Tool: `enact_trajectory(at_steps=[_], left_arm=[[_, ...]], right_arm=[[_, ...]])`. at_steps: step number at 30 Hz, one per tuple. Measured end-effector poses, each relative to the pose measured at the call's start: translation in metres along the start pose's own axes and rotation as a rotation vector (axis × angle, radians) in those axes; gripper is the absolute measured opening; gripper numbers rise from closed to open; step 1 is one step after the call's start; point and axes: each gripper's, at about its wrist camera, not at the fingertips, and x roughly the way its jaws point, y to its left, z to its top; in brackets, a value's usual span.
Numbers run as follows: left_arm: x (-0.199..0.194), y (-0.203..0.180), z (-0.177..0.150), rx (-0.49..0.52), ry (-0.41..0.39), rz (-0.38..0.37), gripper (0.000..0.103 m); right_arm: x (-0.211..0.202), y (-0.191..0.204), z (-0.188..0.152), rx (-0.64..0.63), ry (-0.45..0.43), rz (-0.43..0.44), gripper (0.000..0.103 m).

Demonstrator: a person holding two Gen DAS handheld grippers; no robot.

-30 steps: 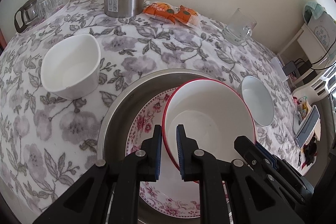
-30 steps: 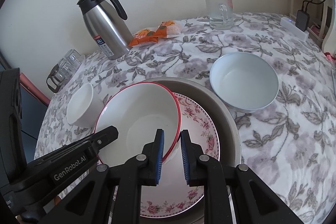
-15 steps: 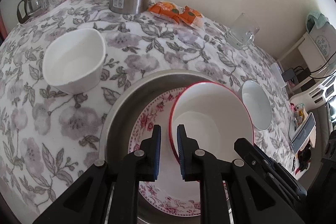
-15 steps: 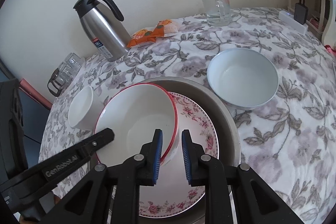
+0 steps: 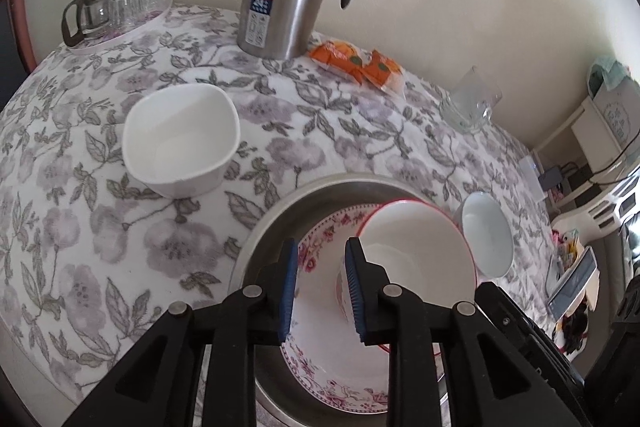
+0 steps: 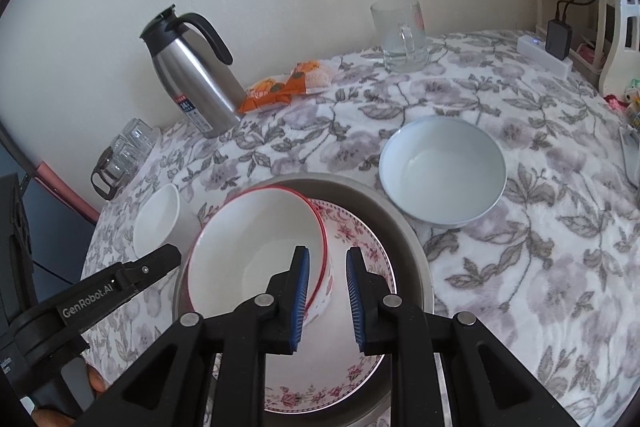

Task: Organize plates and bowls
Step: 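Open both tools to release the bowl on the plate, then withdraw both tools and move toward the white square bowl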

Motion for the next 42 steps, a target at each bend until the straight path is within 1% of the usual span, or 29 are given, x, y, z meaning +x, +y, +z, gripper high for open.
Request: enact_trajectory(at_steps=[1, 4, 5, 7, 8, 11, 12, 13, 14, 15, 16, 17, 18, 19, 20, 21, 22, 24, 26, 28, 30, 37, 42], left_arm=[[-0.002, 0.001, 0.0, -0.008, -0.005, 0.003, 0.027], [-0.005, 0.005, 0.002, -0.024, -0.021, 0.031, 0.037], [-0.006, 0.007, 0.002, -0.029, -0.025, 0.038, 0.037], [-0.006, 0.01, 0.002, -0.038, -0.027, 0.053, 0.039], [-0.005, 0.011, 0.002, -0.042, -0.024, 0.059, 0.039], [-0.002, 0.014, 0.002, -0.057, -0.01, 0.078, 0.047], [-0.001, 0.015, 0.002, -0.061, -0.005, 0.084, 0.048], [-0.001, 0.016, 0.002, -0.066, 0.0, 0.092, 0.052], [0.0, 0.017, 0.001, -0.07, 0.004, 0.099, 0.059], [0.001, 0.018, 0.001, -0.073, 0.008, 0.113, 0.063], [0.002, 0.019, 0.001, -0.077, 0.011, 0.122, 0.068], [0.002, 0.019, 0.001, -0.08, 0.011, 0.127, 0.071], [0.002, 0.02, 0.001, -0.086, 0.01, 0.133, 0.071], [0.002, 0.022, 0.001, -0.092, 0.01, 0.142, 0.076], [0.003, 0.023, 0.001, -0.096, 0.01, 0.153, 0.082], [0.003, 0.024, 0.001, -0.097, 0.01, 0.16, 0.084], [0.004, 0.025, 0.001, -0.098, 0.011, 0.17, 0.086], [0.005, 0.028, 0.001, -0.105, 0.009, 0.186, 0.087], [0.004, 0.03, 0.001, -0.111, 0.003, 0.199, 0.091], [0.004, 0.031, 0.001, -0.111, -0.006, 0.211, 0.093], [0.003, 0.032, 0.001, -0.112, -0.012, 0.224, 0.093], [0.0, 0.038, 0.004, -0.123, -0.027, 0.251, 0.094], [-0.009, 0.049, 0.008, -0.142, -0.06, 0.277, 0.094]], right_arm=[[-0.002, 0.0, 0.001, -0.002, -0.007, -0.001, 0.021], [-0.008, 0.001, 0.003, -0.006, -0.027, -0.009, 0.021], [-0.009, 0.001, 0.003, -0.008, -0.031, -0.013, 0.021], [-0.009, 0.0, 0.003, -0.011, -0.034, -0.026, 0.027], [-0.009, 0.0, 0.003, -0.011, -0.032, -0.033, 0.028], [-0.005, -0.003, 0.003, -0.007, -0.02, -0.059, 0.035], [-0.004, -0.004, 0.004, -0.001, -0.017, -0.07, 0.043], [-0.004, -0.006, 0.004, 0.005, -0.015, -0.079, 0.056], [-0.003, -0.008, 0.004, 0.013, -0.012, -0.094, 0.061], [-0.002, -0.01, 0.004, 0.017, -0.011, -0.102, 0.063], [-0.002, -0.011, 0.004, 0.022, -0.01, -0.108, 0.063], [-0.001, -0.013, 0.004, 0.024, -0.009, -0.11, 0.063], [-0.001, -0.014, 0.004, 0.026, -0.008, -0.112, 0.067], [0.0, -0.015, 0.004, 0.027, -0.006, -0.118, 0.073], [0.0, -0.015, 0.004, 0.026, -0.006, -0.125, 0.077], [0.001, -0.015, 0.004, 0.024, -0.006, -0.129, 0.081], [0.001, -0.015, 0.004, 0.022, -0.007, -0.131, 0.082], [0.001, -0.015, 0.004, 0.018, -0.008, -0.131, 0.082], [0.001, -0.015, 0.004, 0.015, -0.009, -0.134, 0.088], [0.001, -0.014, 0.003, 0.013, -0.013, -0.137, 0.1], [0.001, -0.014, 0.003, 0.009, -0.019, -0.138, 0.103], [0.002, -0.013, 0.002, 0.003, -0.028, -0.139, 0.103], [-0.007, -0.006, 0.003, -0.016, -0.08, -0.138, 0.103]])
